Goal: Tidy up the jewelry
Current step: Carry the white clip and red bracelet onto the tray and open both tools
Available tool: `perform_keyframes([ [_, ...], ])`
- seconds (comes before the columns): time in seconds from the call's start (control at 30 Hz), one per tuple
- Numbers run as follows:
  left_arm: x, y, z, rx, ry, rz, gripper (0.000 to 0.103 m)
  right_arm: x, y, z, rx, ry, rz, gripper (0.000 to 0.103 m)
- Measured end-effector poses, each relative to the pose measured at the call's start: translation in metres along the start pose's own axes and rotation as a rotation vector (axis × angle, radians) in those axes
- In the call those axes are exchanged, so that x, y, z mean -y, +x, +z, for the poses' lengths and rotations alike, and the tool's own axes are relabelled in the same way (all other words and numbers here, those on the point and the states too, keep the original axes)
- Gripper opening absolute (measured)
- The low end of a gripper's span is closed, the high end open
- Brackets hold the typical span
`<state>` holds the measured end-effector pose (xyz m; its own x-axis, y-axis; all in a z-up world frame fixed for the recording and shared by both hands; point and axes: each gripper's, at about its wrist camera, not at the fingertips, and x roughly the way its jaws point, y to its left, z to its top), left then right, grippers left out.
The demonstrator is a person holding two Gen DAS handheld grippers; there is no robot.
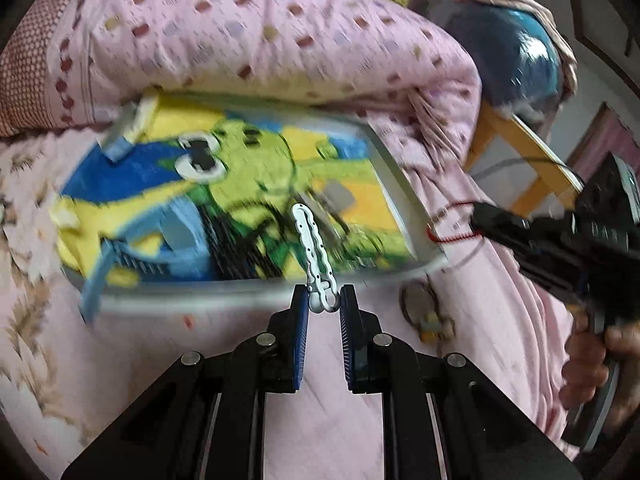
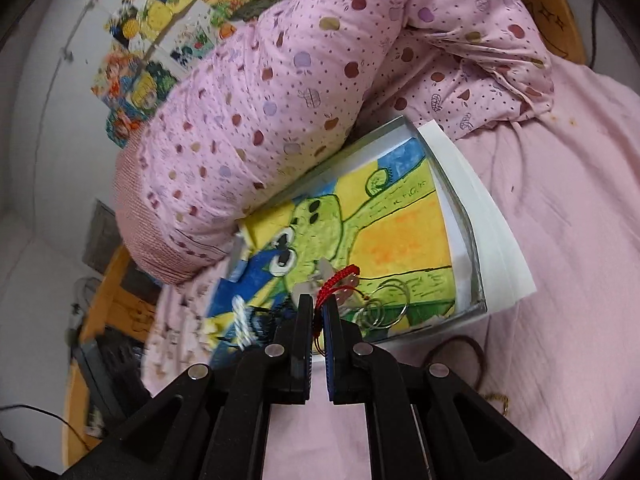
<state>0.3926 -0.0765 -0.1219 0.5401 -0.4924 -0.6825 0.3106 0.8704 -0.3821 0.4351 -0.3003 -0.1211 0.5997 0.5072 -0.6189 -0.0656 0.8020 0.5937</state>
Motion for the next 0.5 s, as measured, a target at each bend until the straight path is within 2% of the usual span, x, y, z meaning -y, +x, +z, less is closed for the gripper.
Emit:
perform_keyframes([
  [0.13,-0.017,0.014,0.019,0.015,-0.057,0.029,0.012,0.005,0.019,-0.004,-0.028,-0.028,-0.059,0.005],
  [0.37,-0.036,0.042,0.021,-0.093,-0.072,0.034,0.012,0.006,0.044,-0.008,-0.077,-0.066,-0.122,0.006],
  [0.5,-0.040,0.046,0.021,-0.103,-0.077,0.024,0.012,0.001,0.048,-0.012,-0.088,-0.121,-0.180,0.006],
])
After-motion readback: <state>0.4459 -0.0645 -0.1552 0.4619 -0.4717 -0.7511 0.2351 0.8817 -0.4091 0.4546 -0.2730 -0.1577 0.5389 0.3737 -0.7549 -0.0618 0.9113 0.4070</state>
